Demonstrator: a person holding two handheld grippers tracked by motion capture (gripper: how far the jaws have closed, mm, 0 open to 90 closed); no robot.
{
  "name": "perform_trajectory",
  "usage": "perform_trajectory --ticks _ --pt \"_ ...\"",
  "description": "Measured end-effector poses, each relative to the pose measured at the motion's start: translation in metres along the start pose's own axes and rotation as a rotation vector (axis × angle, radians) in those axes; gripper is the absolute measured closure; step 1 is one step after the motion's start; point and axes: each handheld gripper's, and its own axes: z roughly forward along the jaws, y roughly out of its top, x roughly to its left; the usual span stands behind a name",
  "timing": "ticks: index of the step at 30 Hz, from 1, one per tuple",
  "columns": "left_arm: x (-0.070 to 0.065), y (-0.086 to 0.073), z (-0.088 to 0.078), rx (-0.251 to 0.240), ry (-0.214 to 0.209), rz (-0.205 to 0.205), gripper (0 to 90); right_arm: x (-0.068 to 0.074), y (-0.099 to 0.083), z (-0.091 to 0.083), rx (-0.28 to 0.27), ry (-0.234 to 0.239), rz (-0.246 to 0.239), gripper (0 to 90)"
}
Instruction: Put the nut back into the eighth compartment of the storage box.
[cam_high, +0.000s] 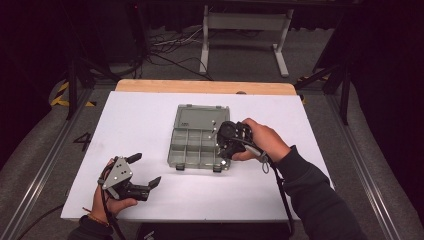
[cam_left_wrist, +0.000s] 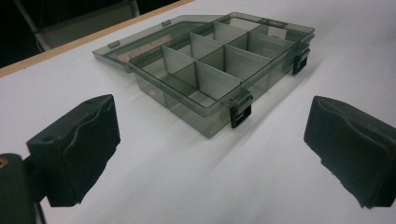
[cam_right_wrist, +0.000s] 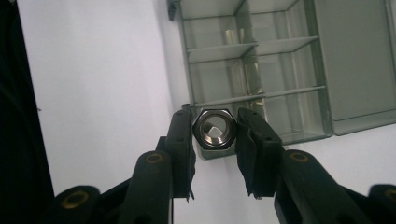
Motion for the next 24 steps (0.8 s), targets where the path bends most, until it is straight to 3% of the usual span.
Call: perform_trajectory --ticks 14,24 --pt "0.0 0.0 -0.001 -0.001 0.003 0.003 4.0 -0.027 0.0 0.018 0.034 0.0 0.067 67.6" --pt "0.0 0.0 -0.001 0.003 -0.003 0.005 4.0 -0.029 0.001 0.046 0.081 0.039 0.075 67.6"
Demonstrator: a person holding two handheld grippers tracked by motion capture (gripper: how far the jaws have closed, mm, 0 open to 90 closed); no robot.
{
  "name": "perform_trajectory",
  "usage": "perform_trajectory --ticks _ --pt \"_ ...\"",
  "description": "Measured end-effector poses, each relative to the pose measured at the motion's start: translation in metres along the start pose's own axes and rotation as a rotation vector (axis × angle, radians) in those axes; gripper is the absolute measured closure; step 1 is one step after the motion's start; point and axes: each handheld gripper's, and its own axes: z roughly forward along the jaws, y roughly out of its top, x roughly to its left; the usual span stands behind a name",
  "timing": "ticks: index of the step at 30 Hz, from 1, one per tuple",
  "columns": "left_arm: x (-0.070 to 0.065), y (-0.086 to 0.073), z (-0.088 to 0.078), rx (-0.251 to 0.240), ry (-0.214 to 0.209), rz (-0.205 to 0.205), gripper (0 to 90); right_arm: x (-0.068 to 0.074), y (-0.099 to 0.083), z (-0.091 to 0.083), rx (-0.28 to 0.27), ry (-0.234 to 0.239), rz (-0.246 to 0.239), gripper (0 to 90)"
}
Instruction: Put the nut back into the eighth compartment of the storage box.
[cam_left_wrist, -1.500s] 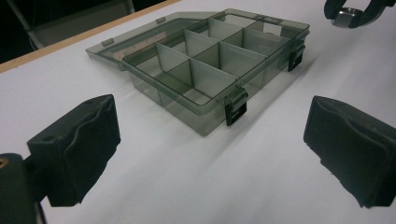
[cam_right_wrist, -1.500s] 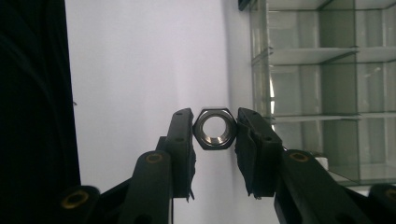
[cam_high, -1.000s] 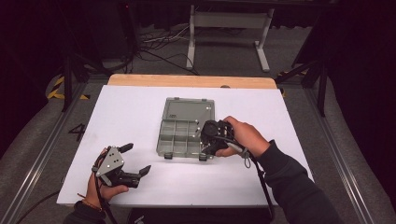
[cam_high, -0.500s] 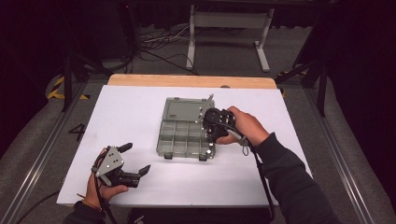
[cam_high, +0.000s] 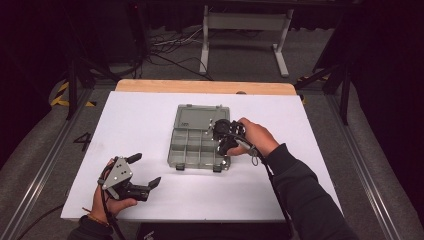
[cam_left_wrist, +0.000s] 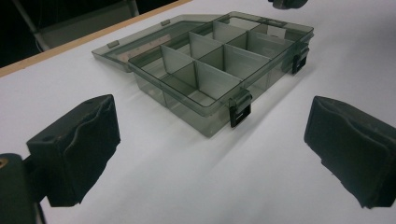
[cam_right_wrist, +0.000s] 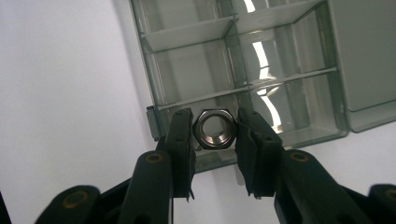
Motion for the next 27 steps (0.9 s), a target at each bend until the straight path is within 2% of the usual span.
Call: perform_trajectory --ticks 13,27 --pt "0.0 0.0 0.0 0.001 -0.005 -0.003 4.0 -0.004 -0.003 0.029 0.039 0.025 0.016 67.5" --pt "0.0 -0.001 0.0 0.004 -0.004 -0.003 4.1 -0.005 -0.002 0.032 0.053 0.016 0.018 67.5"
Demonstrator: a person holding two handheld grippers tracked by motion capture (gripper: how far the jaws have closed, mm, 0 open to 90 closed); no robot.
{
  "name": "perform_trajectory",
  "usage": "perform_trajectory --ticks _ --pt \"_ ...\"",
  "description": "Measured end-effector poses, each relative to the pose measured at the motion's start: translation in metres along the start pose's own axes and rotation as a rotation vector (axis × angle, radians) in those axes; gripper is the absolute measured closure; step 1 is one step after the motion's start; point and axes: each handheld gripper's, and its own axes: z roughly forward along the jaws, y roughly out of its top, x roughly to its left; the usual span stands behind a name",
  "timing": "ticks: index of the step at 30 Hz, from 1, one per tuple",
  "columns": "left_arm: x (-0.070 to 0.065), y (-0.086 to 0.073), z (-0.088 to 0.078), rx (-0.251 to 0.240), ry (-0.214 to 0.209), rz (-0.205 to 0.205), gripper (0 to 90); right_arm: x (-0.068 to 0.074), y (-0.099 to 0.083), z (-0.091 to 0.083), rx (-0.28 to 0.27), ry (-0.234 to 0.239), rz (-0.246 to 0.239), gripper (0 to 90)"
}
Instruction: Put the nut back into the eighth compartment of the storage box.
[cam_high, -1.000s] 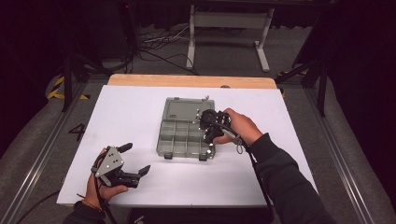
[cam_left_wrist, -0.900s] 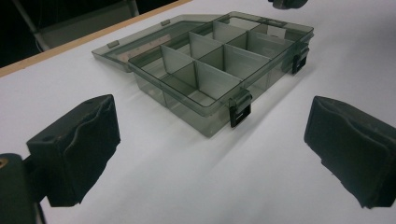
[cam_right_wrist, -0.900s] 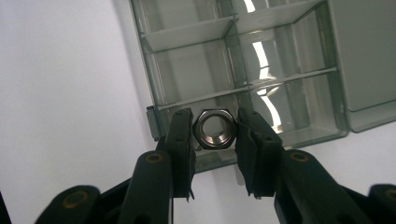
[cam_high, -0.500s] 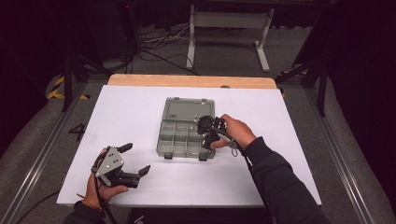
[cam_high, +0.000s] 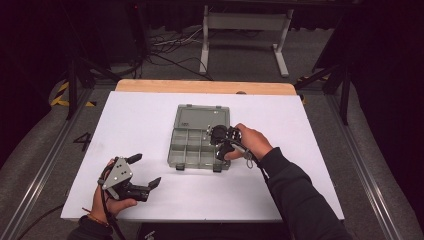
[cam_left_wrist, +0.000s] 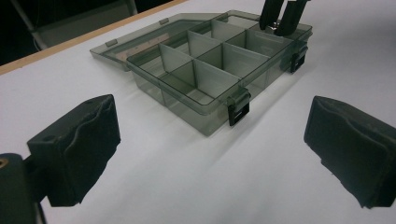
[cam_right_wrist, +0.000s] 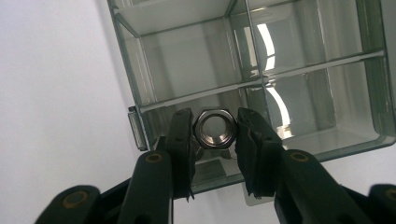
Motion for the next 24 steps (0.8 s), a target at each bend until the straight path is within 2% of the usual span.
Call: perform_trajectory --ticks 3,4,6,16,24 --pt "0.001 0.0 -0.001 0.002 0.002 -0.001 4.2 -0.001 0.0 0.0 -0.003 -0.004 0.0 67.7" --pt "0.001 0.0 0.0 -0.001 0.002 -0.003 4.2 -0.001 0.0 0.0 -0.007 0.001 0.0 72.4" --pt "0.0 0.0 0.0 0.0 0.001 -0.002 4.2 -0.001 0.0 -0.001 -0.017 -0.004 0.002 71.8" --pt "0.0 0.0 0.0 0.006 0.006 0.001 4.3 -0.001 -0.002 -0.007 -0.038 -0.023 0.008 66.6" --pt "0.0 0.0 0.001 0.008 0.003 0.002 4.3 0.0 -0.006 -0.018 -0.1 -0.064 0.011 59.7"
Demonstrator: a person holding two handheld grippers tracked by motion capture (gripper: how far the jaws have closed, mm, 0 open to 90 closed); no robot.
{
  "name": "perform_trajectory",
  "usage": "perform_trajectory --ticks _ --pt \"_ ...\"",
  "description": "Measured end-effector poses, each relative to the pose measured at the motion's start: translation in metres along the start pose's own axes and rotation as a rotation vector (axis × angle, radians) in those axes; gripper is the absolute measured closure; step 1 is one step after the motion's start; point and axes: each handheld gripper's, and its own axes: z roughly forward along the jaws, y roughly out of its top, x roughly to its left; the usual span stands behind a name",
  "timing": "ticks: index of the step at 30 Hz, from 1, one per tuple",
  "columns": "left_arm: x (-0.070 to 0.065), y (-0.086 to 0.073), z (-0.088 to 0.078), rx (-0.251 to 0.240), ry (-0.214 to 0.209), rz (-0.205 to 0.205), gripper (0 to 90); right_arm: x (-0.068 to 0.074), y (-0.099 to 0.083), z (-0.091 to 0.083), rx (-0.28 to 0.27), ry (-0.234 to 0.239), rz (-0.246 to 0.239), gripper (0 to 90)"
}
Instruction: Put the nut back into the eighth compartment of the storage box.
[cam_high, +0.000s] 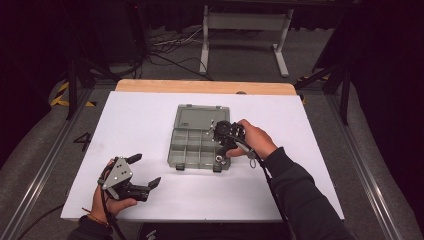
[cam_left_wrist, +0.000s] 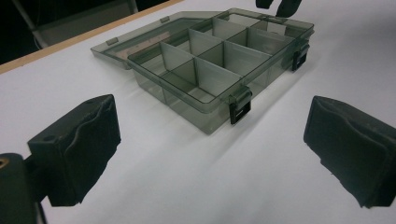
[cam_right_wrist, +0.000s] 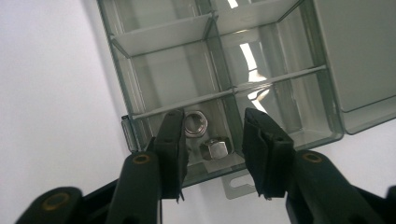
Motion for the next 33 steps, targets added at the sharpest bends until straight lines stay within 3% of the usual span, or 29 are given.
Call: perform_trajectory --ticks 7,17,33 --pt "0.0 0.0 0.0 0.004 0.001 -0.003 4.3 0.0 -0.004 -0.009 -0.04 -0.026 0.01 53.4" --pt "0.0 0.0 0.0 0.007 -0.001 0.003 4.4 0.004 -0.013 -0.025 -0.147 -0.07 0.035 40.8" --pt "0.001 0.0 0.0 0.002 0.011 -0.005 4.3 0.007 -0.035 -0.032 -0.299 -0.134 0.075 22.7"
